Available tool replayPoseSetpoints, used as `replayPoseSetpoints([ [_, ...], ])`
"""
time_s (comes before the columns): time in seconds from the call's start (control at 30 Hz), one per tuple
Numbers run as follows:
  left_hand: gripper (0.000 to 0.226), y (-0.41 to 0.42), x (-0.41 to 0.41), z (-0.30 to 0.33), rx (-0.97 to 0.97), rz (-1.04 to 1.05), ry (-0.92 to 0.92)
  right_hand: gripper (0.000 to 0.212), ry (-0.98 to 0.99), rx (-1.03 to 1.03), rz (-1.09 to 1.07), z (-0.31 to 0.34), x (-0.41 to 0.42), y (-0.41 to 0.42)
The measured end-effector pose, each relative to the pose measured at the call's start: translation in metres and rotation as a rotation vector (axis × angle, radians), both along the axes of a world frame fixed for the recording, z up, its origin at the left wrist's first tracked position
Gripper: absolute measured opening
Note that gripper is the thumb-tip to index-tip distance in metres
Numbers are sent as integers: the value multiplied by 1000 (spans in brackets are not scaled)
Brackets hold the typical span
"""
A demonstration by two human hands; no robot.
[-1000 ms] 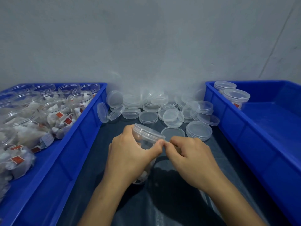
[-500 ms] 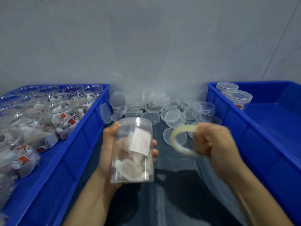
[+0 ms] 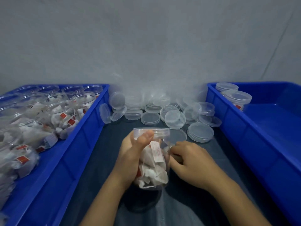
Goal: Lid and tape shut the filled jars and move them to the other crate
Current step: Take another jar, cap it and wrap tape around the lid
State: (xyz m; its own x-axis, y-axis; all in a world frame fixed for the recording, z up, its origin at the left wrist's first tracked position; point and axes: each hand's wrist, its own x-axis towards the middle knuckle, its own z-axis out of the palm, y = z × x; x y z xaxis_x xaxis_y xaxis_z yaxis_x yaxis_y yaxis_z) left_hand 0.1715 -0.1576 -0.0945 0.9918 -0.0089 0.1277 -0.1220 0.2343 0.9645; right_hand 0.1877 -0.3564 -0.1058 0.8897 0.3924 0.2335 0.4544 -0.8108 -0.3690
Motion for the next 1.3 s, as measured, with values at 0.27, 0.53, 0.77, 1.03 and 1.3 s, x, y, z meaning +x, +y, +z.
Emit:
replayPoseSetpoints([
  [0.27, 79, -5, 2, -7, 118, 136, -34, 32, 50, -104, 54, -2, 1, 4],
  [0.53, 73, -5, 5, -15, 169, 181, -72, 31, 23, 463, -65, 18, -3, -9],
  [0.77, 59, -15, 0, -16, 271, 140, -152, 60, 319, 989, 123, 16, -11, 17],
  [1.03, 66, -15, 1, -19, 236, 160, -157, 37, 191, 925, 96, 12, -10, 24],
  [1.3, 70, -14, 1, -15, 114, 123, -85, 40, 237, 1016, 179, 8, -6, 20],
])
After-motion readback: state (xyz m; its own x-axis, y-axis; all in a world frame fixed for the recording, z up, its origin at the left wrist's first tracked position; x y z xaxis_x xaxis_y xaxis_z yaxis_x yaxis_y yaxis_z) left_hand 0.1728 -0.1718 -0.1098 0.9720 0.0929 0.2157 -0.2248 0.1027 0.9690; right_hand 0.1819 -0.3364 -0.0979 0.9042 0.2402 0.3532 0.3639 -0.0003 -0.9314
